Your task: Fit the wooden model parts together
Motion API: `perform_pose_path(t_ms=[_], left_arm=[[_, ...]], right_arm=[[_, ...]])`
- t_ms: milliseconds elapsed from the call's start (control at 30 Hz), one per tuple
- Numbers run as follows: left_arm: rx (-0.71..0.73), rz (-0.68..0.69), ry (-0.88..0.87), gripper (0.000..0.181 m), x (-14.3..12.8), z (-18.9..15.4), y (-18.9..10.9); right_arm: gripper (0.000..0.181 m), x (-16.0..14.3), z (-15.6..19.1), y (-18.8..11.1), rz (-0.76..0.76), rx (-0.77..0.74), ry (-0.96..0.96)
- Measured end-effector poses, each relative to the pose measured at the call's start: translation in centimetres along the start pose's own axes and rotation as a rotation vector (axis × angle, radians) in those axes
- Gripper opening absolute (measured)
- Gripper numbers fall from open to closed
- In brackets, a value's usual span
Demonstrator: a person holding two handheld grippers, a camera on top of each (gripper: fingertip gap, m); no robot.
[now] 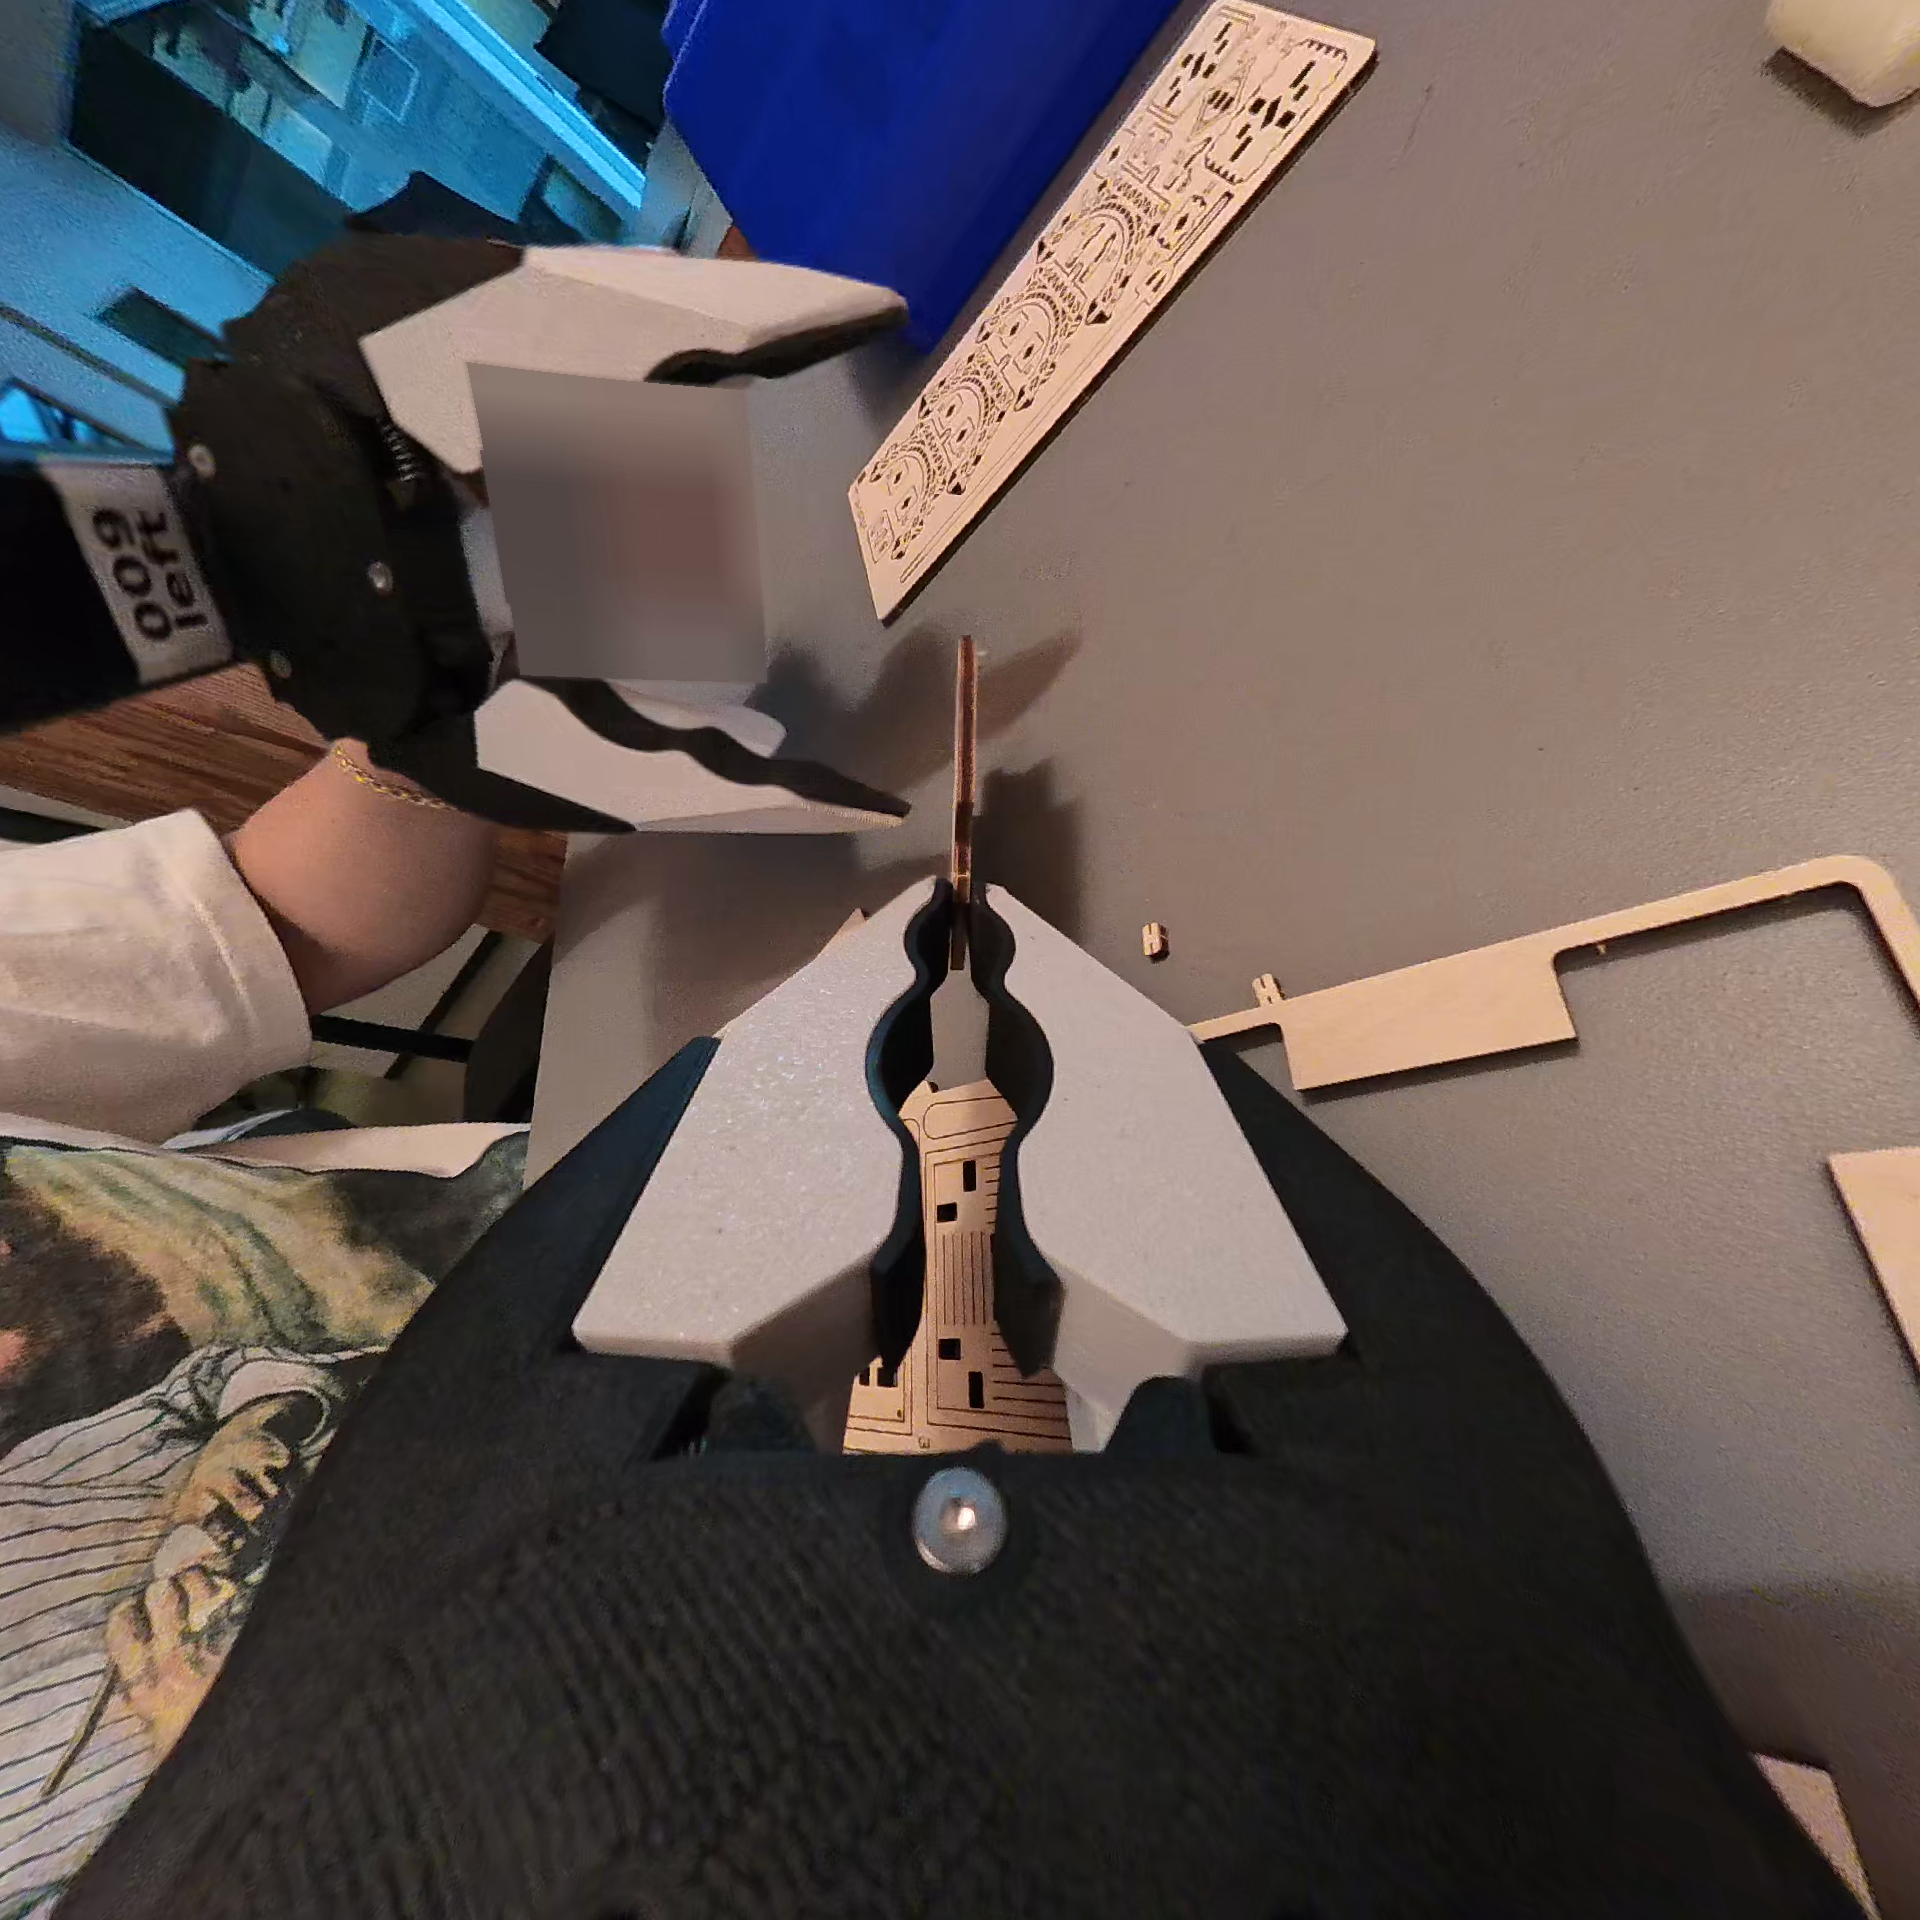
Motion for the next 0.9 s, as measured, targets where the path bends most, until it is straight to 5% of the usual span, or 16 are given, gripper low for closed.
perform_pose_path(t_ms=[600,900], left_arm=[[0.043,-0.031,0.701,0.096,2.4,-1.2,1.0],[0.008,-0.020,0.739,0.103,3.2,-0.8,1.4]], right_arm=[[0.001,0.0,-0.1,0.0,-0.001,0.004,0.015],[0.001,0.0,-0.1,0.0,0.000,0.005,0.018]])
Point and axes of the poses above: each gripper's, where its closed fingertips meet, y out along the fingers, x out of its top, z = x × y across the jaws, the point moved 7 cm from there along -y, back along the fingers, and after that the axes turned 6 degrees about x, right-handed, at the moved point
